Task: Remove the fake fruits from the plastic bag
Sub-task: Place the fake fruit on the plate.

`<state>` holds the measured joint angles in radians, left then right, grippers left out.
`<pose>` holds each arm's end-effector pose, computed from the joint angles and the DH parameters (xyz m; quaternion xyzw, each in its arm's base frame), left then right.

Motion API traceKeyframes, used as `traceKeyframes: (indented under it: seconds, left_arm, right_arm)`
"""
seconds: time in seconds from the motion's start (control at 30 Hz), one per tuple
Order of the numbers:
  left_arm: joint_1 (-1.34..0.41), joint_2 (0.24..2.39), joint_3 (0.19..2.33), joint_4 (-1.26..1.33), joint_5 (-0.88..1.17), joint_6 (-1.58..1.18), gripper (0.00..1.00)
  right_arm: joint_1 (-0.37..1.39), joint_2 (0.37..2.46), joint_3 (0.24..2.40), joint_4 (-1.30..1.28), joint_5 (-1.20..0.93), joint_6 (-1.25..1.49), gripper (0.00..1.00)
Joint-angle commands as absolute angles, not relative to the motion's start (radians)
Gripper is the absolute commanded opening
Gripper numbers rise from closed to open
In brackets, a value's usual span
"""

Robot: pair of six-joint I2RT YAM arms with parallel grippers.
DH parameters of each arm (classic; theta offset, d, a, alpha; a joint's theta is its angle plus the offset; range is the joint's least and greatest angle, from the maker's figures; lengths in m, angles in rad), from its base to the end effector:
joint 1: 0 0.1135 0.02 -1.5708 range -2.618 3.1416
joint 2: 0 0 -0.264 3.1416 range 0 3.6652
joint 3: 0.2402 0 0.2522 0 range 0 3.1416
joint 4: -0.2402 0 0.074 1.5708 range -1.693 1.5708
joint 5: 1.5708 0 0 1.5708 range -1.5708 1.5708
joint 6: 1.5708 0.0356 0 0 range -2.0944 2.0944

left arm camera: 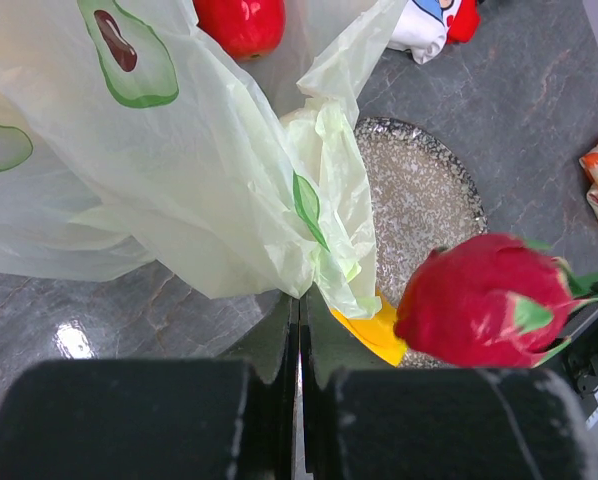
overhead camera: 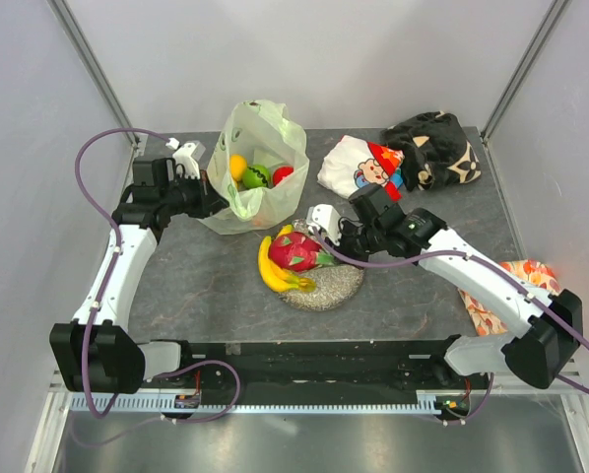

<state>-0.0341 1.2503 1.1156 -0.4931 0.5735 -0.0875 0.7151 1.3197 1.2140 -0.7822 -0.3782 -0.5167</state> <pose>0.2709 -0.0286 0.3296 0.1056 0.8576 -0.2780 0.4196 0.1967 0.1882 0.3200 -0.5860 0.7191 0.2088 0.3097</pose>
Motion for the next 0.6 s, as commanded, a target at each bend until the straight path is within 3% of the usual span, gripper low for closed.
traceKeyframes:
  seconds: [0.0, 0.2, 0.57]
  left_arm:
    - [-0.031, 1.233, 1.143, -0.454, 0.565, -0.115, 0.02]
    - [-0.031, 1.223, 1.135, -0.465, 0.566, -0.115, 0.02]
    - [-0.031, 1.246, 1.149, -0.474, 0.571, -0.112, 0.02]
  right_arm:
    - [0.710, 1.298, 1.161, -0.609, -0.316, -0.387, 0.00]
    - [0.701, 1.272, 1.088, -0.514, -0.238, -0.325, 0.00]
    - [0.621, 1.252, 1.023, -0.499, -0.248, -0.495, 0.00]
